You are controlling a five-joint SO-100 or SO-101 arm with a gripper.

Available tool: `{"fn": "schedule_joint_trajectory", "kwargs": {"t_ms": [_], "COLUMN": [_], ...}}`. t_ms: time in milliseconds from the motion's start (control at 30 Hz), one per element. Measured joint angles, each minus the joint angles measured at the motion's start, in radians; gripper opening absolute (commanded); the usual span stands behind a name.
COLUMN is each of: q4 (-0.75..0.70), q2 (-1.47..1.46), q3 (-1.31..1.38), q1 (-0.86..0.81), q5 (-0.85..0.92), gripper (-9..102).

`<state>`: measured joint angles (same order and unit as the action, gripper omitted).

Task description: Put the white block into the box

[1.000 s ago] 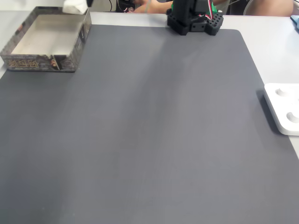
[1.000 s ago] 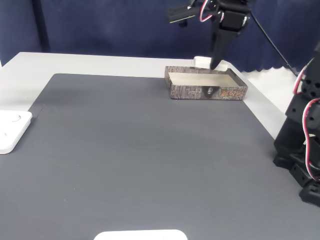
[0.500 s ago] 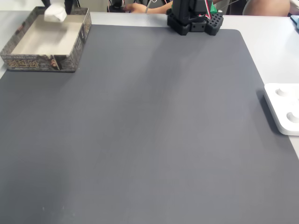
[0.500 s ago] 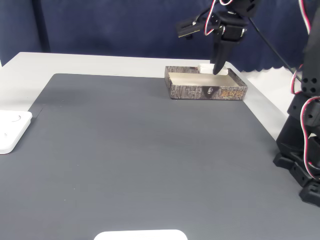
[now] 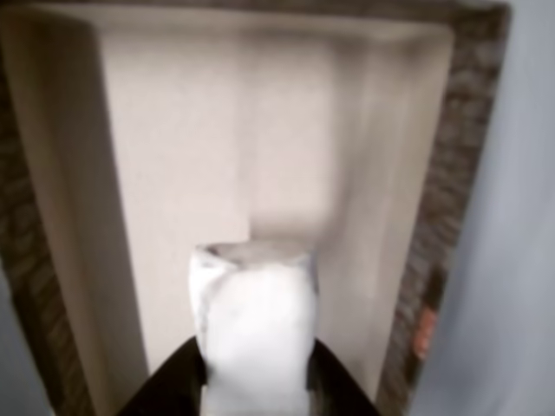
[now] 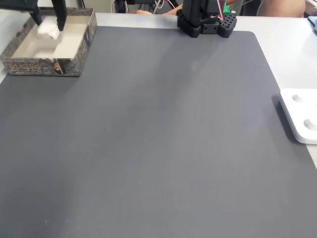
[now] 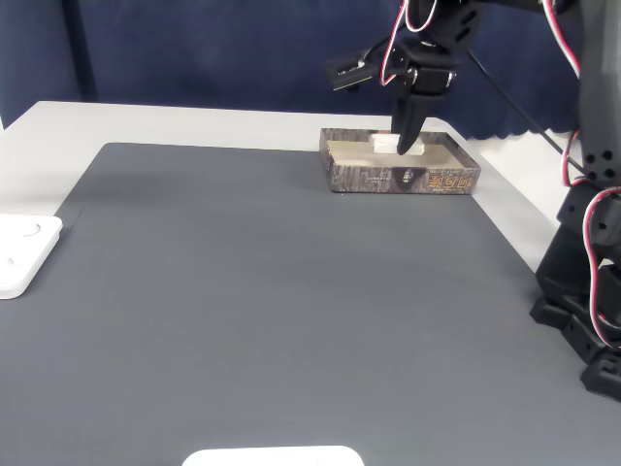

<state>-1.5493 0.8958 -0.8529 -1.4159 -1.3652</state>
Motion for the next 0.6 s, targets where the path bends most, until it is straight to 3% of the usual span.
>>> {"fn": "schedule_joint_trajectory", "kwargs": {"t_ms": [600], "q4": [0.000], "q2": [-0.077], "q3": [0.057], "q1": [0.028], "q5": [0.000], "gripper": [-2]}}
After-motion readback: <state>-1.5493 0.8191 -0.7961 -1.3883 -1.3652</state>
